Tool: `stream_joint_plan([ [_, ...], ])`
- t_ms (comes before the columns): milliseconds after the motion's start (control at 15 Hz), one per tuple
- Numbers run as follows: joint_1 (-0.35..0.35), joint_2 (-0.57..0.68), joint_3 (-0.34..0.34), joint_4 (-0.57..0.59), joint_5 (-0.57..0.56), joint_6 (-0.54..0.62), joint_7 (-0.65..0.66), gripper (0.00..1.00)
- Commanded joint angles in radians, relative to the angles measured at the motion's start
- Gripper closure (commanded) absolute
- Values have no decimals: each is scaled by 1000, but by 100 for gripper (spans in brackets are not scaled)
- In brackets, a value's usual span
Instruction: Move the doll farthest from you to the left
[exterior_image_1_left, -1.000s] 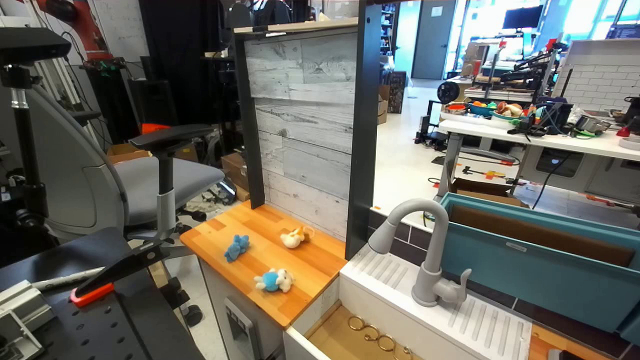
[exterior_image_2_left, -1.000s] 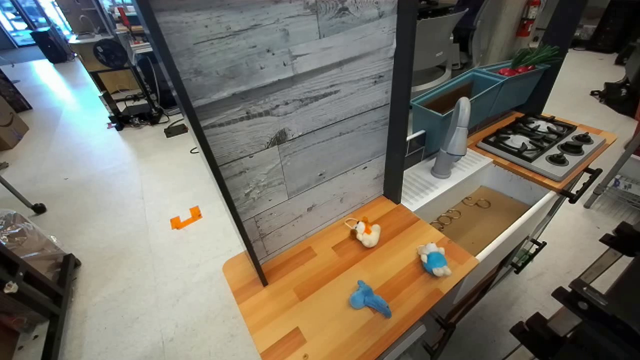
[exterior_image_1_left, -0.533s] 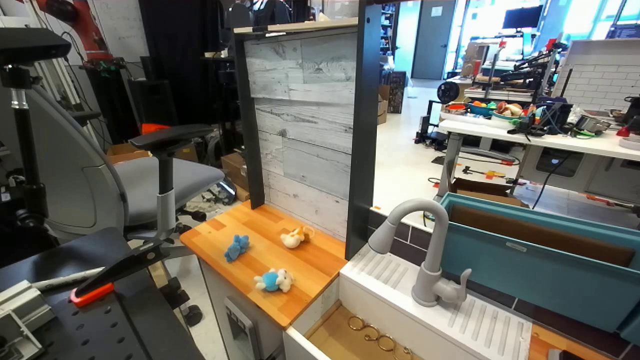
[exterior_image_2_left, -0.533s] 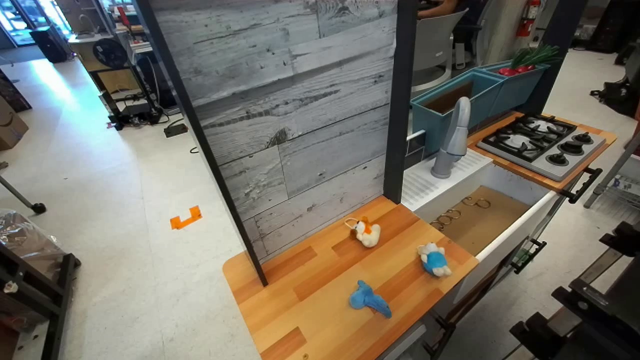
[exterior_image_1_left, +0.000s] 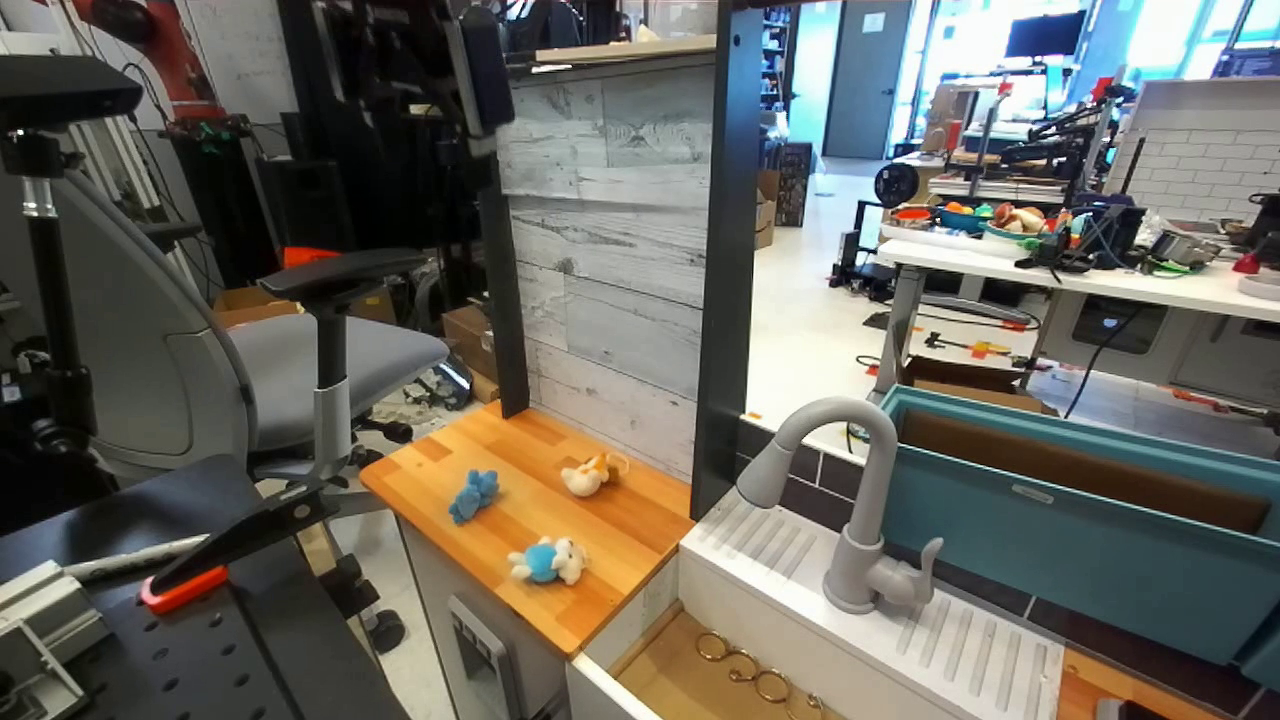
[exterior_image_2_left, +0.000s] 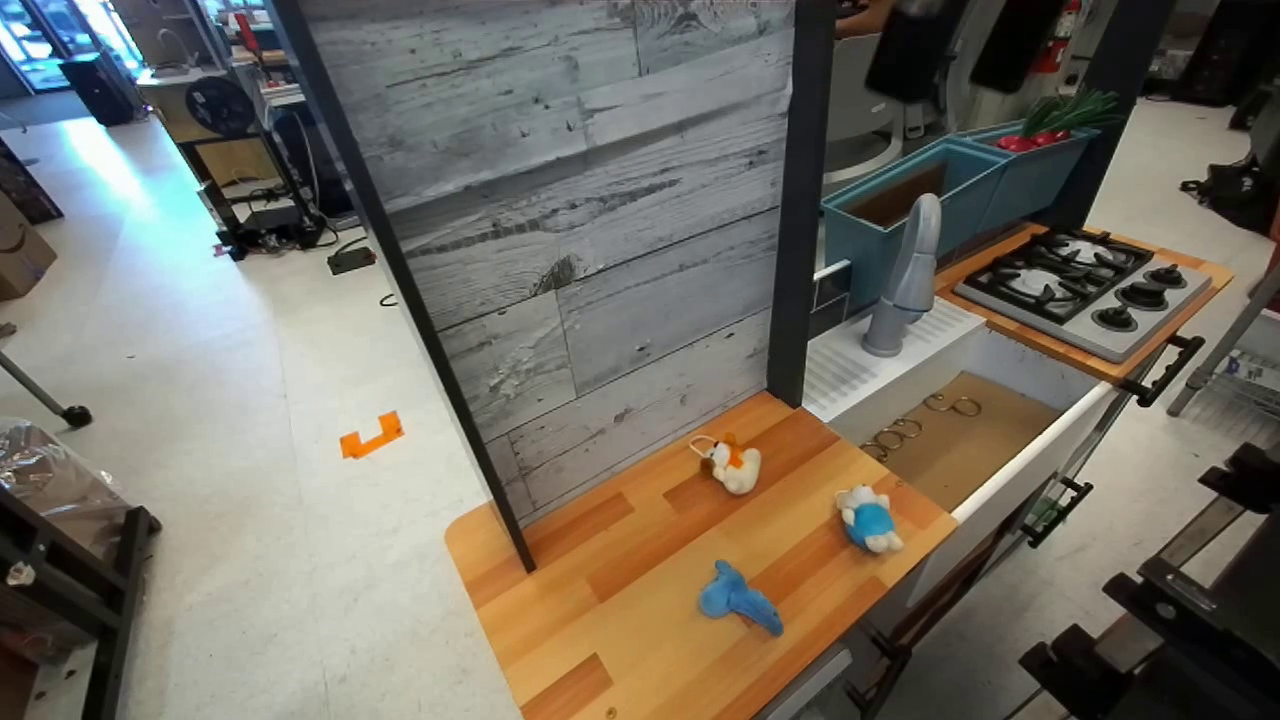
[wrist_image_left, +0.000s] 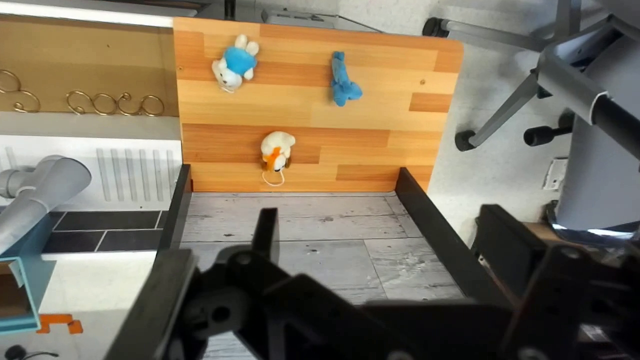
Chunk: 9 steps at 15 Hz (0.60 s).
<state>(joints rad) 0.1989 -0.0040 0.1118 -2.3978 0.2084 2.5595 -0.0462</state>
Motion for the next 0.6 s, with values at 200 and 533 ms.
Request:
stream_joint_plan([
  [200, -14, 337, 9, 179, -20, 181, 126, 0],
  [533, 62, 513, -84, 262, -196, 230, 266, 0],
])
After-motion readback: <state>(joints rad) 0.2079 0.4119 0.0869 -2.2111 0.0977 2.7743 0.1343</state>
